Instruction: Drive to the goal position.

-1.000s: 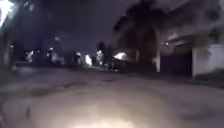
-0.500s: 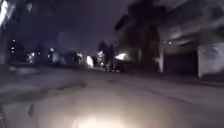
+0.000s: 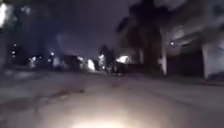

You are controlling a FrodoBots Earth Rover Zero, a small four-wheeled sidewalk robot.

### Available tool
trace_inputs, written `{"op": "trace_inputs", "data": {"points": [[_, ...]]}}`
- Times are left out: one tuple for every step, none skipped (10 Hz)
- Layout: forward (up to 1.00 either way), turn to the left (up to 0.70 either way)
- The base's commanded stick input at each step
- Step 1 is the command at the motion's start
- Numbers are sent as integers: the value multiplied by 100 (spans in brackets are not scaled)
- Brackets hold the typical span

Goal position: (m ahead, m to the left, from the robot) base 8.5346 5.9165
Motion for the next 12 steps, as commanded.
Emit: {"op": "trace_inputs", "data": {"points": [[70, 0], [70, 0], [70, 0], [70, 0], [70, 0], [70, 0], [70, 0], [70, 0], [70, 0], [70, 0], [70, 0], [70, 0]]}}
